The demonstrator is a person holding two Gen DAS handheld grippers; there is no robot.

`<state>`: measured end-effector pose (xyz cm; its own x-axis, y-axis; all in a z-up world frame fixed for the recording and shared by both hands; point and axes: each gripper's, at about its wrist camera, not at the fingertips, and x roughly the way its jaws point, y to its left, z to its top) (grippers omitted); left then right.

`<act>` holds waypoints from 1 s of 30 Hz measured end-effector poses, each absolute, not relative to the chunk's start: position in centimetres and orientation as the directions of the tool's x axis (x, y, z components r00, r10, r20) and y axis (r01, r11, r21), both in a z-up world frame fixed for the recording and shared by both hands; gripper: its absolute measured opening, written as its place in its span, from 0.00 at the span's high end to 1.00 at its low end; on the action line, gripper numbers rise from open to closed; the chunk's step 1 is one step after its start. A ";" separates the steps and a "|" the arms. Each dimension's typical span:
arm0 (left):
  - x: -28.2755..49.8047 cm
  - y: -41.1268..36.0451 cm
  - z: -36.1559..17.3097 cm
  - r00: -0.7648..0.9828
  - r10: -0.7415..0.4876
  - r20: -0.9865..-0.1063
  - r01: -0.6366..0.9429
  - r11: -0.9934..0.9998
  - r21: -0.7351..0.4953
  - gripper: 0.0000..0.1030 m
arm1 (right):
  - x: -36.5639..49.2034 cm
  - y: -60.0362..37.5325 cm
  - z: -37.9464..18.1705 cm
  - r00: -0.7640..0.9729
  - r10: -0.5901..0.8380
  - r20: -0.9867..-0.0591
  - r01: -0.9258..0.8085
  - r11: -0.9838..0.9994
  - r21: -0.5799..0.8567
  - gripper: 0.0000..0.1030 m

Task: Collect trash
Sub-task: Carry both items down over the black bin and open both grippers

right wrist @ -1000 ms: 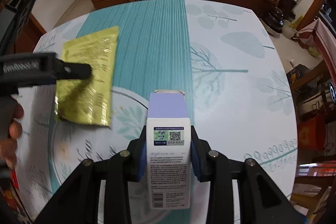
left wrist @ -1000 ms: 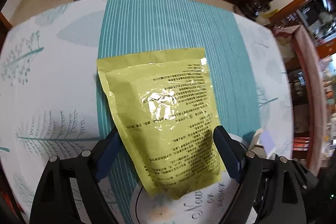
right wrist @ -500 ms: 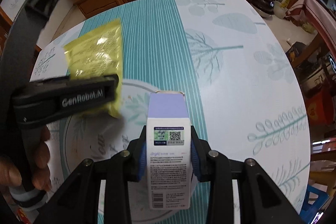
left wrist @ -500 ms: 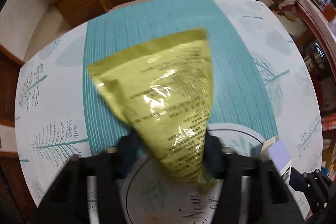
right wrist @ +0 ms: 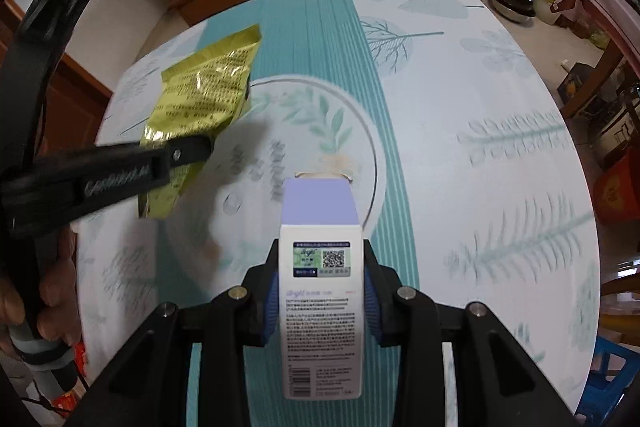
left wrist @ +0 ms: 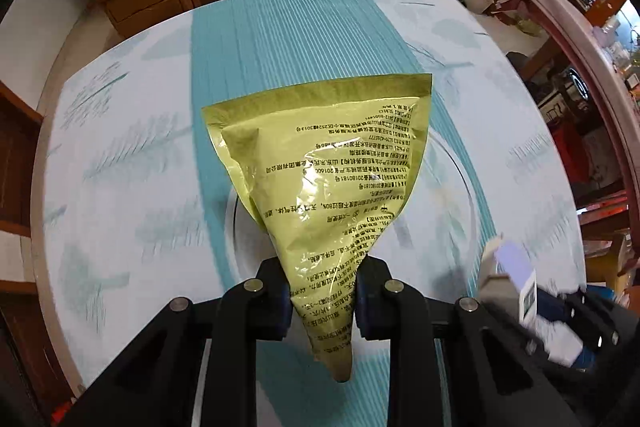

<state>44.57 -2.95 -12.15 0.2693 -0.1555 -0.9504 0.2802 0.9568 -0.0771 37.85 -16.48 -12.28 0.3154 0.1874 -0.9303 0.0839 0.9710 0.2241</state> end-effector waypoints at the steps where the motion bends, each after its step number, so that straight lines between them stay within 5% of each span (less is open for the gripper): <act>1: 43.3 -2.7 -11.7 0.276 -0.155 -0.949 0.278 0.957 -0.076 0.79 | 36.7 -16.6 -11.7 0.324 0.202 -0.924 0.078 0.968 0.239 0.66; 18: 11.6 -2.0 -5.2 0.389 -0.085 -0.917 0.152 0.988 -0.027 0.79 | 13.7 -18.1 -6.0 0.346 0.366 -0.864 -0.149 0.931 0.334 0.66; 30: 2.9 -3.0 -9.6 0.230 -0.057 -0.972 0.207 0.978 -0.008 0.79 | 4.0 -17.8 -10.1 0.206 0.396 -0.895 -0.124 0.917 0.378 0.66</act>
<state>2.92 -3.03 -9.61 0.2295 -0.0568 -0.9717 0.2067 0.9784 -0.0083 3.98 -17.78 -10.06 0.2059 0.3965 -0.8946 -0.1237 0.9175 0.3781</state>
